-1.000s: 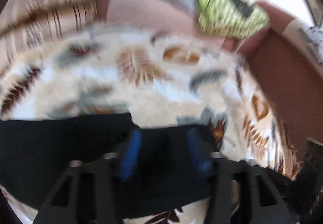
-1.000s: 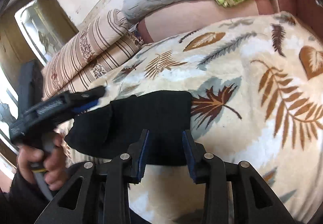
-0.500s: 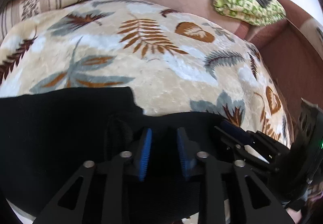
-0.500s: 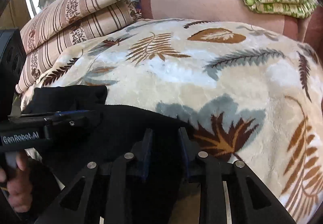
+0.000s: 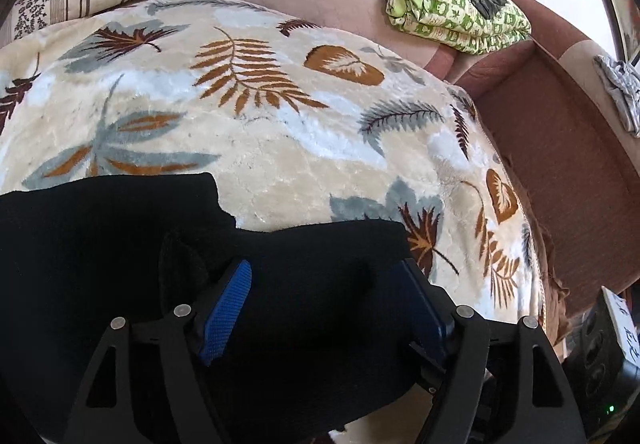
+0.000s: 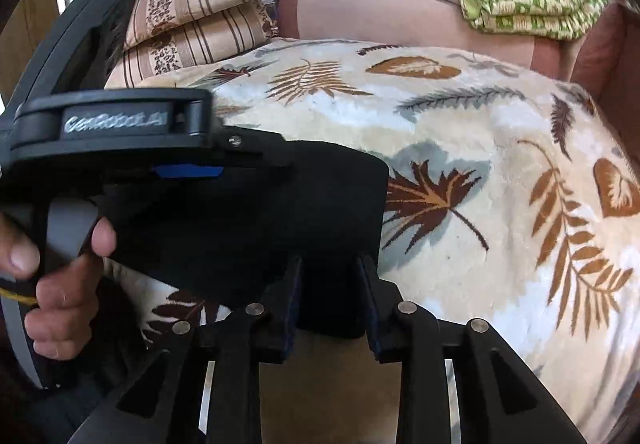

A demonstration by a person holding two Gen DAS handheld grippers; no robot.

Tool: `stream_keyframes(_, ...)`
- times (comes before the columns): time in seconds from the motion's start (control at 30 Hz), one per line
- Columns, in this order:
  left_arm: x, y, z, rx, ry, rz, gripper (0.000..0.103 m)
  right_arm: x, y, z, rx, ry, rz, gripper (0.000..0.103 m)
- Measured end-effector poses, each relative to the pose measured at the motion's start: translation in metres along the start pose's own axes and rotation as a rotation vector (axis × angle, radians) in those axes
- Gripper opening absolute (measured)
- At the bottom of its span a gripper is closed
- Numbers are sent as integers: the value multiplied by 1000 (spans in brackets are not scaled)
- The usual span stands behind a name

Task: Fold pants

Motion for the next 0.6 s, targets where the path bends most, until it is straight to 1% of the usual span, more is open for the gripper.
stream_keyframes(0.03,0,1,0,1,3,5,71,-1,0,1,3,-6,4,32)
stream_keyframes(0.07,0,9,-1,7,12,27,64,-1,0,2,-4,-9,8,34)
stream_keyframes(0.1,1,18,-2,21,16,44,61,-2,1,4,-14,-14,9,41)
stream_keyframes(0.13,0,33,-4,9,29,74,61,-2,1,7,-13,-34,11,44)
stream_keyframes(0.17,-1,57,-8,5,52,118,63,-2,1,11,-5,-59,19,45)
stream_keyframes(0.23,-7,94,-19,25,69,161,67,-1,10,15,1,-95,54,45)
stream_keyframes(0.27,-12,119,-28,30,73,180,71,-1,16,14,-6,-93,82,45)
stream_keyframes(0.33,-26,159,-53,39,95,222,76,3,30,13,-16,-86,156,47)
stream_keyframes(0.37,-35,181,-71,58,120,249,79,3,33,13,-15,-87,174,49)
stream_keyframes(0.4,-47,200,-92,79,161,274,82,4,36,13,-15,-88,190,51)
stream_keyframes(0.43,-57,214,-110,93,206,293,82,4,37,13,-21,-89,197,54)
stream_keyframes(0.47,-73,227,-137,106,290,308,82,4,36,13,-28,-90,192,54)
stream_keyframes(0.53,-93,235,-174,90,425,313,80,4,30,14,-27,-99,165,55)
stream_keyframes(0.57,-104,236,-196,75,517,313,80,3,28,14,-27,-102,157,55)
stream_keyframes(0.6,-110,237,-209,59,578,325,80,3,26,13,-26,-102,152,55)
Point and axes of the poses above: each gripper's, at about its wrist camera, not at the fingertips, and y roughly against the way its jaws point, z to its right, x to its top, the point moved 1 cm from there along -y, roughly the way its jaws point, and after that the axes turned 7 degrees about z, right-handed, at the moved point
